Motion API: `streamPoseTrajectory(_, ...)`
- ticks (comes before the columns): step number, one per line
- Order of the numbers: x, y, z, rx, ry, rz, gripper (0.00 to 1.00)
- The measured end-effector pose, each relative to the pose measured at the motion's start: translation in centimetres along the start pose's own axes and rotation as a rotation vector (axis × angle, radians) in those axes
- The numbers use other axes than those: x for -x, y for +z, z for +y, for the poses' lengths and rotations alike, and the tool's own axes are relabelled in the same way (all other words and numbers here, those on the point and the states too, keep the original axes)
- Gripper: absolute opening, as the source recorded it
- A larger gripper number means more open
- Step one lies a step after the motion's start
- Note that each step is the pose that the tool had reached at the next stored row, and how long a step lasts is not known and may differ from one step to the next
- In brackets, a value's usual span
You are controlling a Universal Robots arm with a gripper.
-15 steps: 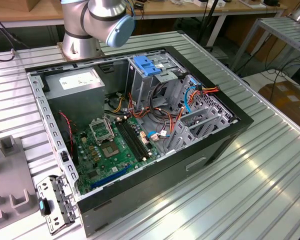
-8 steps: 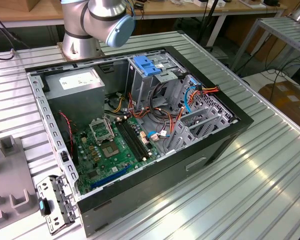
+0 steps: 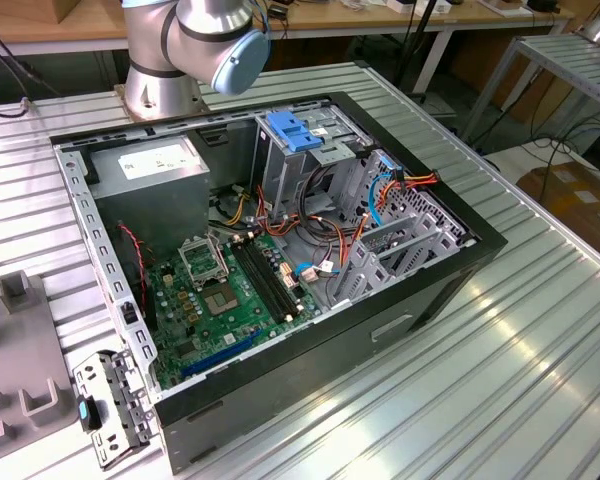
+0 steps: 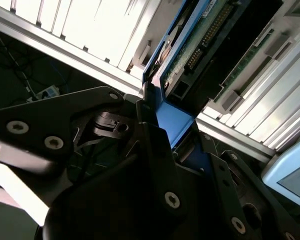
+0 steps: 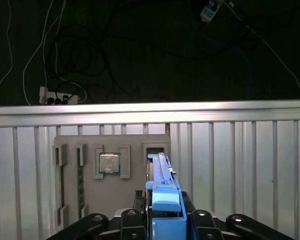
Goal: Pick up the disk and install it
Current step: 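Pick up the disk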
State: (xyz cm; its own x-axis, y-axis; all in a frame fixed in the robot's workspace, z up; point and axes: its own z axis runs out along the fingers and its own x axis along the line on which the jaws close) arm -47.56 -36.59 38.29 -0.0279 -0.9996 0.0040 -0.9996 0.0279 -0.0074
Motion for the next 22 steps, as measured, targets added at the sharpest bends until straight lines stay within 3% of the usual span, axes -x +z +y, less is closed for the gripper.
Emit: streamPoseTrajectory(22,-0.01,-2.04,-0.02,0.0013,0.000,0.0000,0.37)
